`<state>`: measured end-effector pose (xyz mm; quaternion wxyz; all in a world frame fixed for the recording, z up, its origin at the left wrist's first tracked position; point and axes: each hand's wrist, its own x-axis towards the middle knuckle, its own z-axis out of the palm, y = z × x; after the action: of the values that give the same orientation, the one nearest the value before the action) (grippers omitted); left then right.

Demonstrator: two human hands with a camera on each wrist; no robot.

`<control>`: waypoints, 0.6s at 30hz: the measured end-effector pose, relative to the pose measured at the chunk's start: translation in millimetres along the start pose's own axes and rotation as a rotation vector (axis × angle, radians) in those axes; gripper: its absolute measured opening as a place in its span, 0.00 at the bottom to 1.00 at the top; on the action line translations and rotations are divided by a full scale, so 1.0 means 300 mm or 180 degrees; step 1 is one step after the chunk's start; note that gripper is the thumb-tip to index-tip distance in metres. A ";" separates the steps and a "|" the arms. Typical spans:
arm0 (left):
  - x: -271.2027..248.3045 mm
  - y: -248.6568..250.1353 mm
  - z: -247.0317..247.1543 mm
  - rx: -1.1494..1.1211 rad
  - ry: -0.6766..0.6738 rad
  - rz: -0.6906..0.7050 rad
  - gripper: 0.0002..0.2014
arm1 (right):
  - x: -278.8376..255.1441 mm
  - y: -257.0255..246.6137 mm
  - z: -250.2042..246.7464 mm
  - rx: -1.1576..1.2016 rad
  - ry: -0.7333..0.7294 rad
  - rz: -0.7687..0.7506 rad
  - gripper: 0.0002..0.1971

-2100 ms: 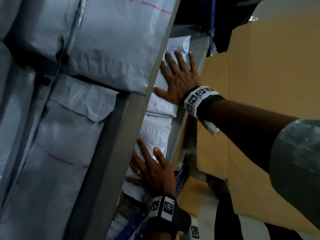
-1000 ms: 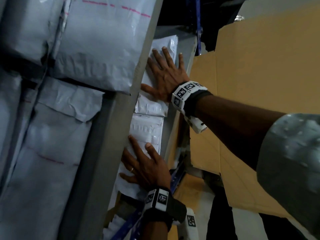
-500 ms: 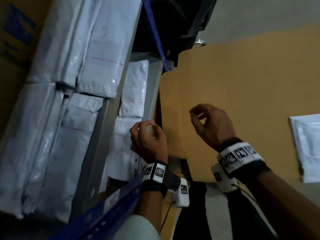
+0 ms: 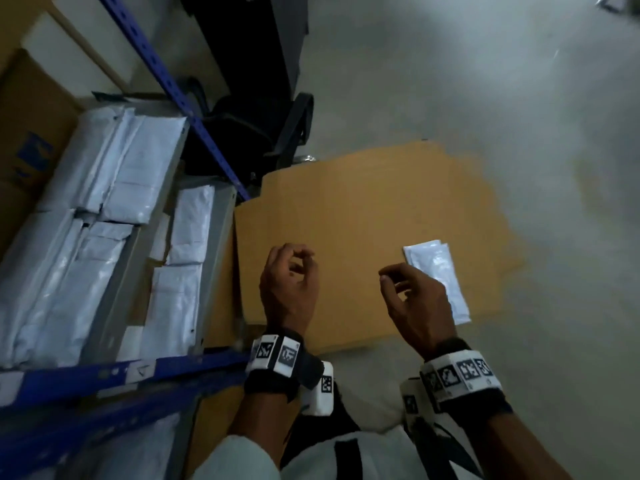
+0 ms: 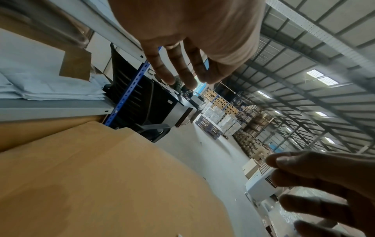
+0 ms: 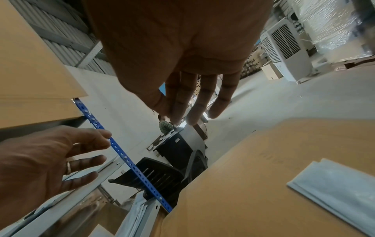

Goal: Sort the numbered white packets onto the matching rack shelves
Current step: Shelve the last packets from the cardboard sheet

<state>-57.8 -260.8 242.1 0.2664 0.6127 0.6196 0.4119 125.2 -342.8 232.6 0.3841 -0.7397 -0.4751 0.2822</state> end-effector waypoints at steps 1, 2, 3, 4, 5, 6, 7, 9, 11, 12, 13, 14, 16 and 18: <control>-0.040 0.039 0.021 0.0003 0.0017 -0.0004 0.07 | -0.018 0.024 -0.058 -0.0028 -0.0008 -0.0016 0.03; -0.083 0.077 0.045 -0.0002 0.0038 -0.0037 0.07 | -0.037 0.051 -0.115 -0.0061 -0.0015 -0.0029 0.03; -0.130 0.112 0.071 -0.0017 0.0060 -0.0091 0.06 | -0.052 0.079 -0.173 -0.0089 -0.0021 -0.0037 0.03; -0.177 0.144 0.099 -0.0033 0.0081 -0.0147 0.06 | -0.061 0.111 -0.229 -0.0101 -0.0028 -0.0042 0.03; -0.218 0.174 0.128 -0.0044 0.0106 -0.0199 0.07 | -0.062 0.143 -0.282 -0.0111 -0.0027 -0.0042 0.03; -0.258 0.206 0.158 -0.0058 0.0122 -0.0246 0.07 | -0.061 0.172 -0.335 -0.0117 -0.0015 -0.0047 0.03; -0.291 0.230 0.185 -0.0061 0.0113 -0.0292 0.08 | -0.058 0.198 -0.380 -0.0129 0.0001 -0.0046 0.03; -0.353 0.279 0.236 -0.0005 0.0046 -0.0310 0.08 | -0.061 0.243 -0.473 -0.0125 0.0056 -0.0029 0.03; -0.391 0.319 0.270 0.0039 0.0000 -0.0323 0.08 | -0.069 0.277 -0.546 -0.0089 0.0139 -0.0010 0.04; -0.404 0.340 0.290 0.0057 -0.0019 -0.0330 0.08 | -0.075 0.295 -0.580 -0.0077 0.0168 0.0020 0.04; -0.413 0.357 0.308 0.0083 -0.0054 -0.0323 0.08 | -0.081 0.313 -0.607 -0.0068 0.0190 0.0086 0.03; -0.418 0.370 0.324 0.0124 -0.0107 -0.0293 0.08 | -0.087 0.332 -0.626 -0.0046 0.0217 0.0169 0.03; -0.419 0.386 0.354 0.0208 -0.0217 -0.0225 0.08 | -0.092 0.371 -0.652 0.0023 0.0294 0.0336 0.03; -0.413 0.389 0.384 0.0297 -0.0292 -0.0218 0.08 | -0.090 0.403 -0.665 0.0074 0.0338 0.0437 0.03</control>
<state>114.6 -371.3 258.4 0.2795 0.6211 0.6459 0.3448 329.7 -458.1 241.7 0.3971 -0.7799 -0.3989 0.2737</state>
